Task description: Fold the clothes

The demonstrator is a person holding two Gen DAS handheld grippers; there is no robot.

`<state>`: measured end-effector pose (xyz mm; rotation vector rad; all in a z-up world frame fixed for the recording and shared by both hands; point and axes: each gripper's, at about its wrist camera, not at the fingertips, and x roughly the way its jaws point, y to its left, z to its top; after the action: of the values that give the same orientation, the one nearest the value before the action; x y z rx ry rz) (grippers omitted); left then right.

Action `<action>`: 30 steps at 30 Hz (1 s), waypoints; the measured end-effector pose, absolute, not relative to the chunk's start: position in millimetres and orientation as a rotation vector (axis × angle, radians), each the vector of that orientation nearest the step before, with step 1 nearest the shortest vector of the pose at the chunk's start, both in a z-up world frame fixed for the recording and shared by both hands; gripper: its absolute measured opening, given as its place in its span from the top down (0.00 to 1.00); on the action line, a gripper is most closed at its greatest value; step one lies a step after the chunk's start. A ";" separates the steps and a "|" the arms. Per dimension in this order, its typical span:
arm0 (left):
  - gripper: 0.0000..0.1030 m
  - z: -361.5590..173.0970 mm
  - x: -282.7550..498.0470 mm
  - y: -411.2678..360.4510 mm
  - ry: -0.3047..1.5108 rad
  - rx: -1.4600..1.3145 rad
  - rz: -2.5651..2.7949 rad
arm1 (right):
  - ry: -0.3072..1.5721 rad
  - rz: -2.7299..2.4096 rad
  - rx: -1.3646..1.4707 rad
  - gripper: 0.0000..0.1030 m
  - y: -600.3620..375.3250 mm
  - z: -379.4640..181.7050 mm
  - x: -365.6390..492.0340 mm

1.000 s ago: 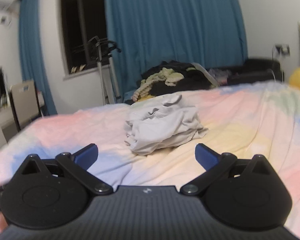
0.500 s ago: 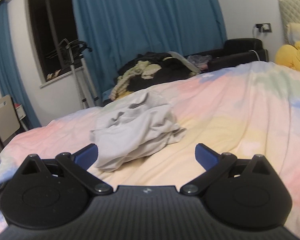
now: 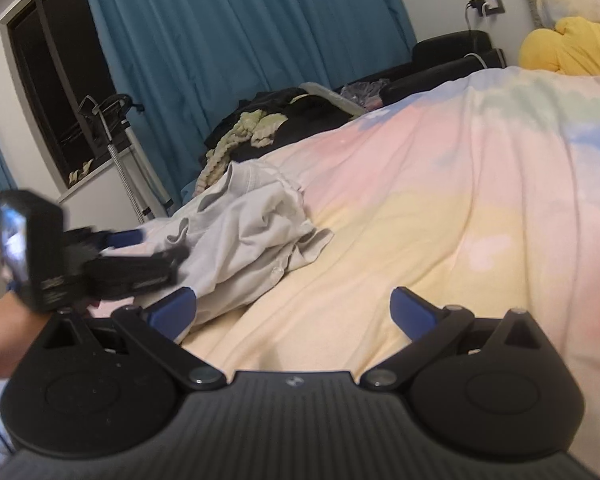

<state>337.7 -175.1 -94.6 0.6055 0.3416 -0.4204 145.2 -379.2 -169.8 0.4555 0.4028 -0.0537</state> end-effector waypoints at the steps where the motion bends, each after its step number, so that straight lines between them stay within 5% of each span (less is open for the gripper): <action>1: 0.75 -93.6 340.6 -175.1 0.341 0.574 -0.395 | 0.405 -0.051 0.452 0.00 -379.1 -172.2 147.7; 2: 0.89 -90.1 341.6 -173.2 0.340 0.535 -0.373 | 0.406 -0.056 0.454 0.00 -380.0 -174.1 150.0; 5: 0.92 -71.4 334.9 -164.4 0.332 0.445 -0.370 | 0.382 -0.055 0.464 0.00 -382.6 -174.4 154.1; 17: 0.94 47.1 183.7 -95.0 0.274 0.144 -0.379 | 0.242 0.109 0.356 0.00 -346.2 -134.0 115.8; 30: 0.94 64.1 -10.0 6.9 0.163 -0.154 -0.298 | 0.281 0.463 -0.036 0.01 -227.3 -127.0 39.1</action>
<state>-10.0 6.9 64.1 -0.1543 0.1631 -0.2984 39.1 -227.3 -127.0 -0.0360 0.2813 0.4628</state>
